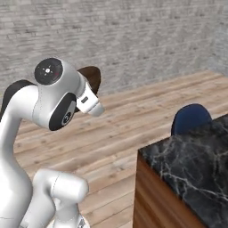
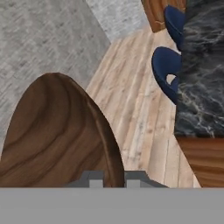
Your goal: Pick up the bowls from the cabinet and place each bowl in front of a stool on the dining counter.
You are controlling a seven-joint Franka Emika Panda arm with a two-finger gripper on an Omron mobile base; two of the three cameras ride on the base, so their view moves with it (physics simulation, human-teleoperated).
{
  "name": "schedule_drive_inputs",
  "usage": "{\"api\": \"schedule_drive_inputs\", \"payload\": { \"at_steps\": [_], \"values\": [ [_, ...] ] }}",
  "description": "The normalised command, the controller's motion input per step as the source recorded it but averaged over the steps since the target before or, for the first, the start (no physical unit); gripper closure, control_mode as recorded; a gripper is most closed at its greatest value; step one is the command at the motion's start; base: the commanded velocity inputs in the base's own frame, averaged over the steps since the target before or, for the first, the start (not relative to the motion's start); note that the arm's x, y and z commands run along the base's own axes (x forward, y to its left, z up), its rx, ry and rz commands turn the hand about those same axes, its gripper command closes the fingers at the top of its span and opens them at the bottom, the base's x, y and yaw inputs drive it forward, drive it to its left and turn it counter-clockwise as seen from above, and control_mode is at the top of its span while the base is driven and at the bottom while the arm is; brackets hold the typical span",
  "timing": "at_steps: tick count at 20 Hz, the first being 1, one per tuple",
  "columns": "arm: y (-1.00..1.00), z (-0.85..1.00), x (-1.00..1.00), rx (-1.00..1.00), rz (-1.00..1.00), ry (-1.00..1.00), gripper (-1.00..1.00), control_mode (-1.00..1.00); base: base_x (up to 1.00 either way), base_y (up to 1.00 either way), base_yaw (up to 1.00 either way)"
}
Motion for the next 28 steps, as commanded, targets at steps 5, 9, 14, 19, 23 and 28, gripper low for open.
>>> {"api": "schedule_drive_inputs", "payload": {
  "at_steps": [5,9,14,19,23,28],
  "values": [
    [0.0,0.0,0.0,0.0,0.0,0.0,1.0,1.0,0.99,0.64,-0.37],
    [0.0,0.0,0.0,0.0,0.0,0.0,1.0,1.0,0.79,0.14,-0.37],
    [0.0,0.0,0.0,0.0,0.0,0.0,1.0,1.0,0.52,0.03,-0.4],
    [0.0,0.0,0.0,0.0,0.0,0.0,1.0,1.0,0.42,0.34,-0.48],
    [0.0,0.0,0.0,0.0,0.0,0.0,1.0,1.0,0.7,0.93,-0.54],
    [0.0,0.0,0.0,0.0,0.0,0.0,1.0,1.0,0.63,0.82,-0.57]
  ]
}}
